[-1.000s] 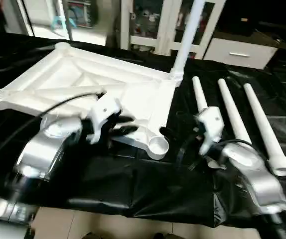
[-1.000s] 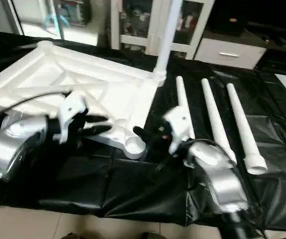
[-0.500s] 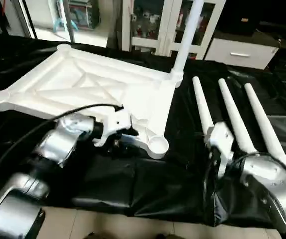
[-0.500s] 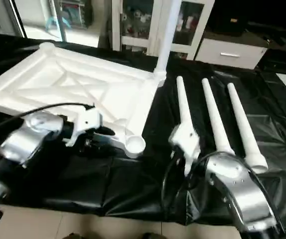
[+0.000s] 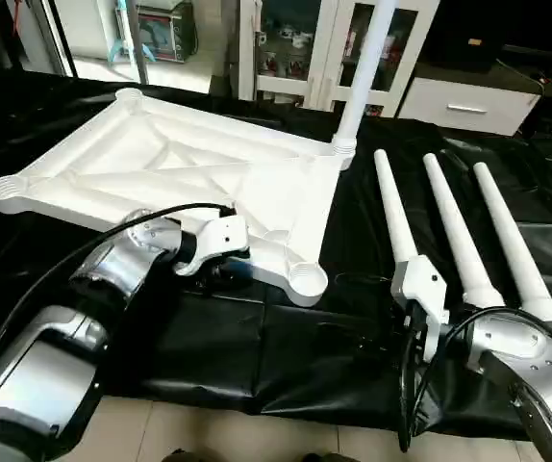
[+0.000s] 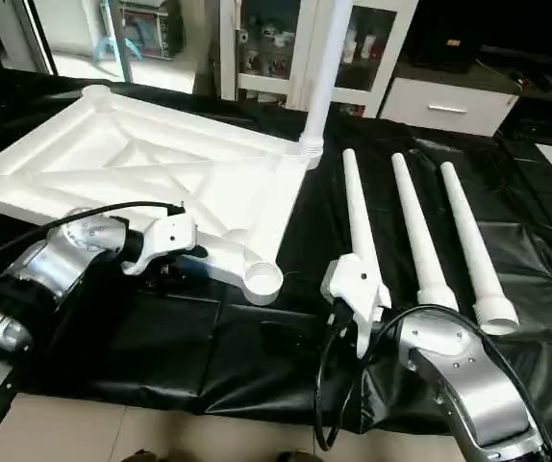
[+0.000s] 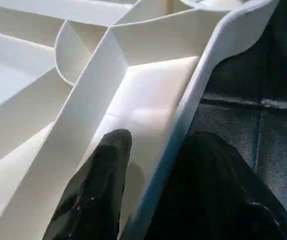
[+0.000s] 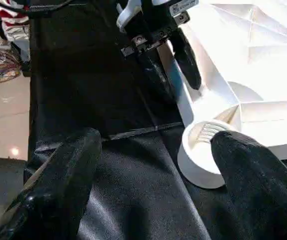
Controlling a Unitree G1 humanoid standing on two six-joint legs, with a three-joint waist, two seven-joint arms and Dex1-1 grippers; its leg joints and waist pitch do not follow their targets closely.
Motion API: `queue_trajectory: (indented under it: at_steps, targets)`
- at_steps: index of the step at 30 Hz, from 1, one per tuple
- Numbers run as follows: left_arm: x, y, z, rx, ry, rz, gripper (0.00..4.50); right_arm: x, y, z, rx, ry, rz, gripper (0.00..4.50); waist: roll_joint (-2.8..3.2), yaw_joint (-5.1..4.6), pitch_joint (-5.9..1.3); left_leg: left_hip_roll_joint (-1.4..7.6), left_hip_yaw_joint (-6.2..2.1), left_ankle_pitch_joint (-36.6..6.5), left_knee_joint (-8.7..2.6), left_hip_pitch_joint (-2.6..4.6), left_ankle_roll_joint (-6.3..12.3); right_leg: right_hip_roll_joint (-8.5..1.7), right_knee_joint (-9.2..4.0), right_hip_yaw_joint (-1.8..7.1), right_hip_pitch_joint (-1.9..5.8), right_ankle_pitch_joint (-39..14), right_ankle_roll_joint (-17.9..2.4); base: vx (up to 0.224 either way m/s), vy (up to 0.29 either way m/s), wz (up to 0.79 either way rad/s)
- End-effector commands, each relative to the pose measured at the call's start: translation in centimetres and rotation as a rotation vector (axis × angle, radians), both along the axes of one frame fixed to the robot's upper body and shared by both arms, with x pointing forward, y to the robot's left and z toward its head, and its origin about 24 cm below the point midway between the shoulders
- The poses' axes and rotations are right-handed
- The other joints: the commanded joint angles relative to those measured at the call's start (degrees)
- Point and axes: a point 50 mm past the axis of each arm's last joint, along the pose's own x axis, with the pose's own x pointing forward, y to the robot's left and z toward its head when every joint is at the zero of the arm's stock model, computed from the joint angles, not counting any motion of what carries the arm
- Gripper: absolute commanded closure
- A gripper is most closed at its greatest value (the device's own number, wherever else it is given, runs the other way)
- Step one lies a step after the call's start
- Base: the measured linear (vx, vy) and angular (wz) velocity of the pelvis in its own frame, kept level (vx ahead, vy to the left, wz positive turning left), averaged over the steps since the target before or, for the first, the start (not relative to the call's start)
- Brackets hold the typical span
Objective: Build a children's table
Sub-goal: Rotate table base
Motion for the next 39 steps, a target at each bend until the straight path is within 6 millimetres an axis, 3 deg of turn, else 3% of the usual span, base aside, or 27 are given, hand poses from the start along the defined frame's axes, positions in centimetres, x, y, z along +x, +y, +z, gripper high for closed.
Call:
queue_trajectory:
  at_steps: [1,5,9,12,23,27,32,39]
  targets:
    - [0.2,-0.8,0.3,0.027,-0.023,-0.047,2.57,-0.1,-0.1,0.2,-0.016,-0.003,0.009,0.64,1.11,0.44,-4.35,0.46,0.25,-17.96,-4.07,0.49,0.92,-1.65,-3.57,1.27,3.55,-13.89,-10.94,0.0,0.0,0.0]
    - [0.2,-1.4,0.7,0.121,-0.072,-0.156,2.95,-0.2,-0.1,0.1,-0.03,-0.004,0.019,0.64,0.92,0.72,-4.41,0.51,0.28,-16.73,-4.02,0.44,1.3,-1.69,-3.34,1.28,3.66,-12.14,-11.47,0.0,0.0,0.0]
    - [0.3,-1.7,0.9,0.228,-0.102,-0.232,3.06,-0.1,-0.2,0.0,-0.04,-0.006,0.027,0.64,0.87,1.07,-4.37,0.56,0.34,-16.64,-3.98,0.51,1.3,-1.77,-3.39,1.34,3.67,-12.66,-11.1,0.0,0.0,0.0]
    - [0.5,-1.8,1.0,0.275,-0.111,-0.252,3.45,-0.1,-0.2,0.1,-0.042,-0.007,0.031,0.64,0.91,1.33,-4.39,0.5,0.37,-16.75,-3.89,0.59,1.11,-1.73,-3.45,1.36,3.6,-13.12,-10.76,0.0,0.0,0.0]
    - [0.1,-1.1,0.0,0.36,0.049,-0.271,4.09,-0.3,-0.1,-0.1,-0.051,-0.006,0.042,0.64,1.04,1.38,-4.47,0.44,0.39,-15.61,-3.84,0.52,1.4,-1.75,-3.11,1.36,3.84,-10.38,-12.64,0.0,0.0,0.0]
    - [0.0,-0.8,-0.6,0.323,0.109,-0.189,4.27,-0.2,-0.1,-0.2,-0.051,-0.007,0.036,0.64,0.96,1.31,-4.34,0.34,0.49,-16.69,-3.84,0.5,1.61,-1.79,-3.42,1.39,3.81,-13.61,-12.11,0.0,0.0,0.0]
    - [0.5,-1.7,-0.6,0.158,0.115,-0.04,4.39,0.0,-0.3,-0.2,-0.049,-0.013,0.016,0.64,1.03,1.41,-4.2,0.23,0.33,-18.32,-4.01,0.4,1.92,-1.92,-4.35,1.22,3.57,-22.06,-9.32,0.0,0.0,0.0]
    - [-0.3,-2.7,-1.4,0.03,0.134,0.029,4.49,0.6,-0.7,-0.4,-0.059,-0.021,-0.041,0.64,0.88,1.1,-4.04,0.3,0.22,-19.26,-4.15,0.24,2.25,-1.85,-4.71,1.01,3.25,-24.9,-8.03,0.0,0.0,0.0]
